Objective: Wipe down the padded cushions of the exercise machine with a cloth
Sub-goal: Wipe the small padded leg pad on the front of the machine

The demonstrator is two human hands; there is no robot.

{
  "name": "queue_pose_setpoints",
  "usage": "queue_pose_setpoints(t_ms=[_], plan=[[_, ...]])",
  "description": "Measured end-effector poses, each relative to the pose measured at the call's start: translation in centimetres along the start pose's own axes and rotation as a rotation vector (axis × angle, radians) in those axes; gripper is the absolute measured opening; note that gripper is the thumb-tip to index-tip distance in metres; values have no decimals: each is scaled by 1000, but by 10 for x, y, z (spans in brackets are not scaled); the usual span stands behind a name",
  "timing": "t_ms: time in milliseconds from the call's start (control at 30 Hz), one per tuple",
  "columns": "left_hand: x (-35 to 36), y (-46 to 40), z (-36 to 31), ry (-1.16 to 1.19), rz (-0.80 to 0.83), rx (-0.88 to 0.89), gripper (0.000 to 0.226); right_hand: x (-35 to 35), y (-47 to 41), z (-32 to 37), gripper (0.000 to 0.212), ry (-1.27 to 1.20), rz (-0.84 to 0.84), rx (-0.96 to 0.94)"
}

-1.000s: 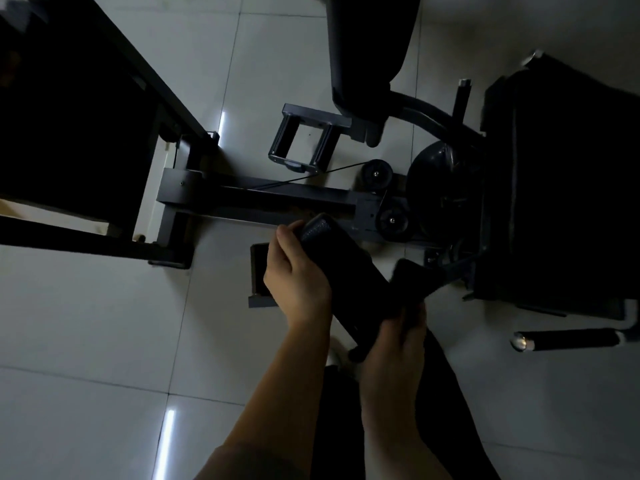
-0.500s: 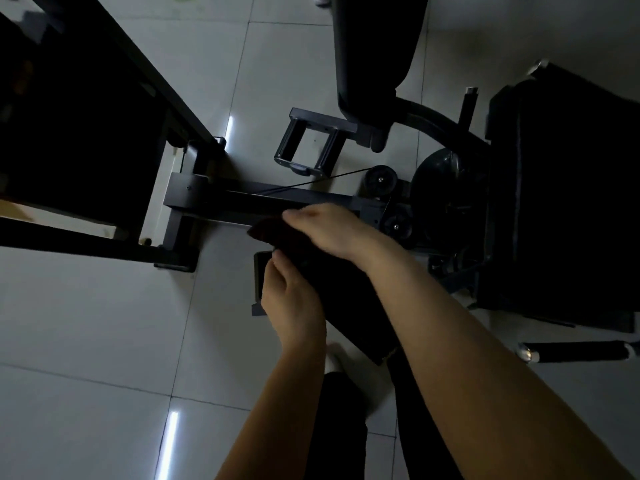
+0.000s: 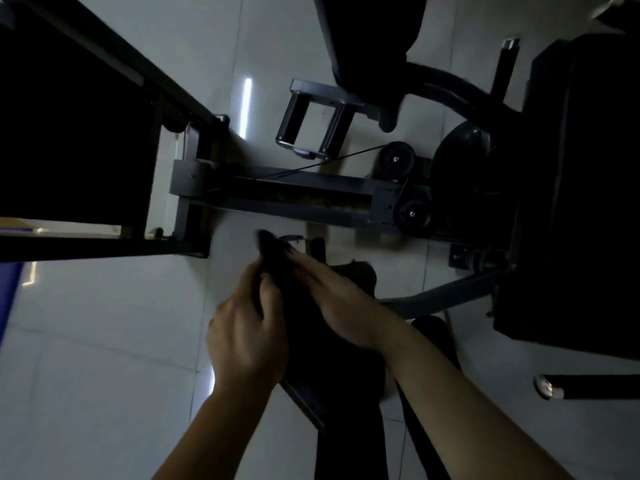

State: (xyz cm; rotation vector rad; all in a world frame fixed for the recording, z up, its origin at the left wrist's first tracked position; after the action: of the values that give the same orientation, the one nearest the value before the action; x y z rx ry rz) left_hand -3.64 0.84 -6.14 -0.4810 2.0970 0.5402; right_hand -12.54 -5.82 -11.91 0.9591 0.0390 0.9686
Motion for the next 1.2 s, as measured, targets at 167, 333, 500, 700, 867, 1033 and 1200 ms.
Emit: queue_pose_setpoints(t_ms=[167, 333, 500, 700, 867, 1033, 1200], plan=[[1, -8, 1, -117, 116, -113, 53, -42, -89, -58, 45, 111, -65, 301], [5, -19, -11, 17, -26, -402, 42, -73, -69, -125, 48, 56, -147, 646], [2, -18, -18, 20, -20, -451, 38, -40, -20, -72, 36, 22, -175, 307], [0, -20, -21, 24, -89, -524, 27, 4, -20, 28, 37, 194, -29, -107], [2, -20, -22, 59, -150, -509, 33, -30, -70, -40, 43, 148, -168, 236], [2, -18, -21, 71, -183, -514, 33, -43, -21, -98, 49, 56, -229, 487], [2, -18, -25, 73, -225, -547, 34, -6, 42, -44, 38, -43, -191, 125]])
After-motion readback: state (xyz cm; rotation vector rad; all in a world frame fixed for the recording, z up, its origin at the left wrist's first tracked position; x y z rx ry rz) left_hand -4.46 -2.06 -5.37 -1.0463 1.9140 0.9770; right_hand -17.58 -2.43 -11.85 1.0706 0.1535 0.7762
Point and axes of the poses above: each hand's wrist, its own y-axis away from the middle knuckle, its own x-axis out of the palm, z = x × y, the point moved 2 cm from there along -y, towards the middle knuckle, and after that the axes turned 15 degrees about x, right-handed, at the moved point
